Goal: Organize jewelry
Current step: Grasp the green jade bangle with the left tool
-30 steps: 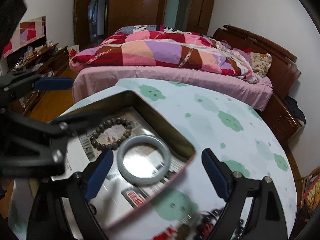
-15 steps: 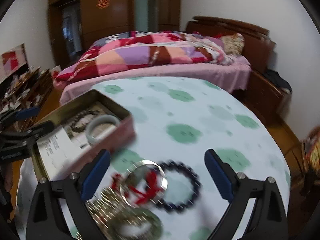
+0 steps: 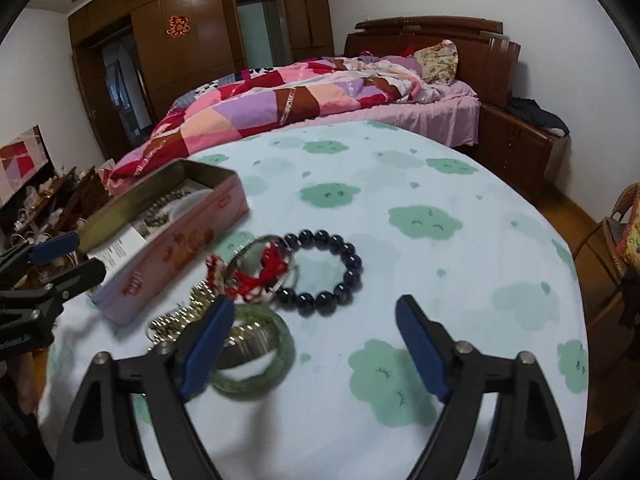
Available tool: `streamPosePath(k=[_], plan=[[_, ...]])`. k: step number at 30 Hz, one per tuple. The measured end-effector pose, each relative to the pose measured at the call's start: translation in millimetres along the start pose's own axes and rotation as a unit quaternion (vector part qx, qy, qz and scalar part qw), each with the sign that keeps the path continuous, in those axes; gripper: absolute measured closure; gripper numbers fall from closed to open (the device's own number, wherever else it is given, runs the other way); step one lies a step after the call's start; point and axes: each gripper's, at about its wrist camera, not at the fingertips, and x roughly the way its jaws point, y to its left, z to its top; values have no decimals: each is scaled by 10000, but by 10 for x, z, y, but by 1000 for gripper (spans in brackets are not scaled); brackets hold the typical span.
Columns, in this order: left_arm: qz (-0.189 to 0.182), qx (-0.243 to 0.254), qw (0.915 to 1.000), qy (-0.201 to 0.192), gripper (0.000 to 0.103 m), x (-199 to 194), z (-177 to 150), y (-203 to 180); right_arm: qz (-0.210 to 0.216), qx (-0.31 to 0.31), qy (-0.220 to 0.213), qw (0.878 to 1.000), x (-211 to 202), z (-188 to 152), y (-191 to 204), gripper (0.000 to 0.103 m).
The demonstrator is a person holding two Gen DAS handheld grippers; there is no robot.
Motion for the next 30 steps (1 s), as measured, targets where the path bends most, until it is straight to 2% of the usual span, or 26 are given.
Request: streamPosePath(k=[3,6,8,10,13,18,20,21,24,26,30], plan=[[-103,224,9997,-3,25,-17,15,-177,-30,262,-12,9997,2,-18,-149,30],[-325,457,9984,25,25,34,79,-352,-258,428,-37,9987,-22,-18,-270,30],[-436,565,9974,131,27,124,134,-459,-265,502,-37,9984,-28,-24,-316,30],[-617,675,9955,261,43,204,166,-549,-222,541,-35,9983,-30,-32,-335,30],[-821,769,9917,627,60,378,146,-662,-177,605,31,9980,-10,-31,-367,30],[-1099,838,9852,1015,67,534,38,-802,-149,796,133,9966,19,-47,-446,29],[-1129,850,9840,1088,77,569,25,-838,-144,817,141,9965,19,-48,-453,29],[-1147,891,9834,1090,88,562,21,-853,-149,796,135,9966,19,-49,-456,29],[-1182,1074,9816,1043,97,470,15,-898,-158,749,134,9970,15,-54,-458,29],[-1262,987,9825,947,97,359,51,-882,-139,769,163,9968,25,-59,-468,29],[-1291,978,9857,459,97,2,168,-857,-113,843,193,9962,34,-49,-467,29]])
